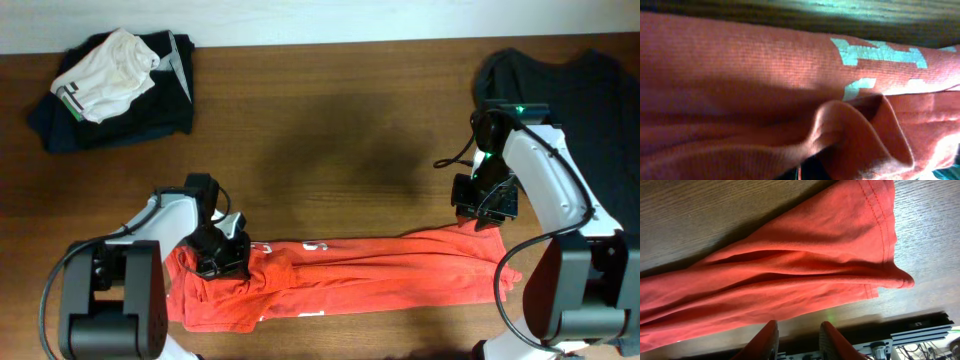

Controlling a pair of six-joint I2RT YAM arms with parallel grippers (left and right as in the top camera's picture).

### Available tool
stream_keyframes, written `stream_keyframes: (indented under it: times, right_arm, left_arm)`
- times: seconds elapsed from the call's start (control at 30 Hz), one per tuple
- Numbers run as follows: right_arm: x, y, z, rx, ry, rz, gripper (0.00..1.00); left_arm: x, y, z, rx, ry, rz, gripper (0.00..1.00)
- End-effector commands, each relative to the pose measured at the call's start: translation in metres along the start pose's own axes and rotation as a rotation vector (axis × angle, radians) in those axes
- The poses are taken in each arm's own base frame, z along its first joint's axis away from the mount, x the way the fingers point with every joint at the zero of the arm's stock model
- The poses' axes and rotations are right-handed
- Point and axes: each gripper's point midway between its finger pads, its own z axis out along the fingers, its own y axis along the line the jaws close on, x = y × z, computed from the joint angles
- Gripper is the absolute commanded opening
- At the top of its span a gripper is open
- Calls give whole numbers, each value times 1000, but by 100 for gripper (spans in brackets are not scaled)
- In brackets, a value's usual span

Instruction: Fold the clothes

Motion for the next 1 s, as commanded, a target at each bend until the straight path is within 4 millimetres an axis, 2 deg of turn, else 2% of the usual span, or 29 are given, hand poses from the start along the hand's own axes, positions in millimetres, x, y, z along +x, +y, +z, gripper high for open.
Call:
stream_keyframes:
  times: [0.0, 0.03, 0.07, 0.13, 0.2, 0.27, 0.33, 0.37, 0.4, 0.43, 0.47, 0.5, 0.6, 0.67, 0.73, 0.8, 0.87, 0.97]
  right_arm:
    - [2, -1, -5, 12, -25, -1, 33]
    - [2, -1, -5, 12, -24, -1, 33]
    - [2, -1, -5, 12, -24, -1, 33]
    - [2, -1, -5, 11, -24, -1, 33]
    - [2, 0, -5, 4, -22, -1, 33]
    - [2, 0, -5, 3, -21, -1, 34]
    - [3, 2, -5, -7, -19, -1, 39]
    - [2, 3, -5, -12, -21, -2, 48]
    - [1, 4, -4, -14, -28, -4, 67]
    - [-1, 5, -2, -18, -35, -5, 76]
    - [-3, 8, 1, -30, -41, -8, 77]
    - [-8, 13, 6, -54, -57, -8, 75]
    - [-18, 18, 28, -100, -118, 71, 78]
    - [-16, 24, 44, -155, -136, 64, 79]
    - [-10, 28, 64, -197, -160, 54, 79]
    - [-2, 31, 79, -244, -179, 31, 81]
    - [7, 53, 83, -384, -197, -77, 82]
    - [18, 57, 92, -424, -159, -83, 95]
  left_arm:
    - [-34, 47, 14, -146, -87, -85, 6]
    - [-44, 63, 8, -187, -130, -113, 6]
    - [-52, 84, -2, -258, -166, -146, 10]
    - [-71, 122, -35, -421, -251, -209, 12]
    - [-94, 128, -65, -418, -328, -240, 12]
    - [-128, 126, -121, -412, -450, -255, 12]
    - [-137, 125, -161, -461, -501, -264, 18]
    - [-138, 127, -189, -522, -528, -277, 21]
    - [-138, 126, -199, -534, -533, -279, 35]
    - [-135, 121, -212, -534, -532, -283, 44]
    - [-130, 117, -220, -526, -524, -285, 52]
    - [-124, 109, -228, -505, -506, -281, 54]
    - [-100, 83, -239, -405, -428, -267, 54]
    - [-92, 61, -242, -299, -421, -247, 55]
    - [-87, 39, -253, -210, -475, -212, 61]
    - [-84, 30, -262, -208, -512, -189, 67]
    - [-82, 25, -262, -209, -513, -174, 69]
    - [-81, 23, -259, -211, -503, -170, 69]
